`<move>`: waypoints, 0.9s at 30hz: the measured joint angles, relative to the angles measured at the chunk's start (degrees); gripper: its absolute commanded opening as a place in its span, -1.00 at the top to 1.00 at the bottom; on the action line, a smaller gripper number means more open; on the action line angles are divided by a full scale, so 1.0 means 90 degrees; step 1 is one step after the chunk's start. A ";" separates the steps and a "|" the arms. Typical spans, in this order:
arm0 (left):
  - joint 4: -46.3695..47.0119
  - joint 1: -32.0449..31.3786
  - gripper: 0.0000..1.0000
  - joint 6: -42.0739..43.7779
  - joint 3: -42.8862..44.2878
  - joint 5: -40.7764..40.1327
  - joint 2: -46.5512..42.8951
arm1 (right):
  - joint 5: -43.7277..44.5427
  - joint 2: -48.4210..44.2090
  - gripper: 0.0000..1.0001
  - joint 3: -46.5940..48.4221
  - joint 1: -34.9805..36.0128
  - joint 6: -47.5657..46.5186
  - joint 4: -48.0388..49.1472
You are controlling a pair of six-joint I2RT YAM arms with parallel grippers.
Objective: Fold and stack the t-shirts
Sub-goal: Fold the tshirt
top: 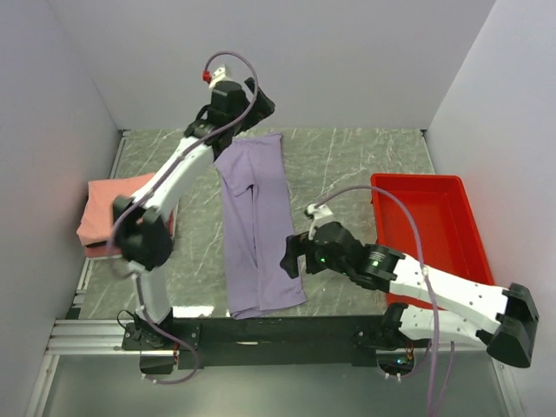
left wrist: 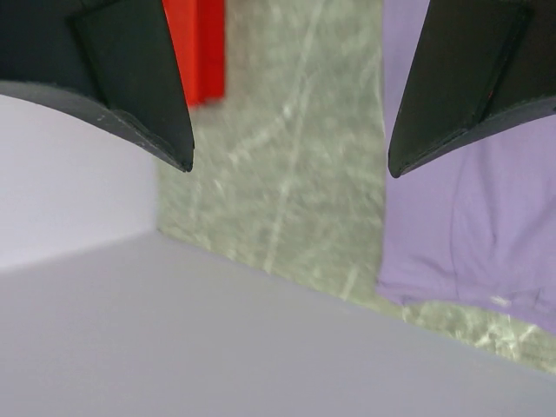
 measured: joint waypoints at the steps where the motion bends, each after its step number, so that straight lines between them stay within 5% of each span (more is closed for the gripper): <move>1: -0.0058 -0.0100 -0.99 0.0000 -0.0398 -0.0061 -0.0515 | 0.0056 -0.0189 -0.99 -0.0068 -0.0100 0.0036 0.0027; 8: 0.0100 -0.0865 -0.99 -0.0510 -0.4641 -0.0843 -0.4371 | -0.0002 -0.1151 -0.99 -0.0690 -0.0765 0.0177 0.0172; 14: -0.0668 -0.2191 -0.99 -0.1792 -0.7373 -0.1061 -0.6173 | -0.0675 -0.1253 -0.98 -0.1003 -0.1039 -0.0010 0.0308; 22: -0.2467 -0.4566 -0.99 -0.3888 -0.8012 -0.1467 -0.7094 | -0.1676 -0.1253 -0.94 -0.1324 -0.1054 -0.0255 0.0374; 27: -0.2934 -0.5965 -0.99 -0.5073 -0.8211 -0.1532 -0.6484 | -0.2008 -0.1217 -0.88 -0.1501 -0.1054 -0.0316 0.0386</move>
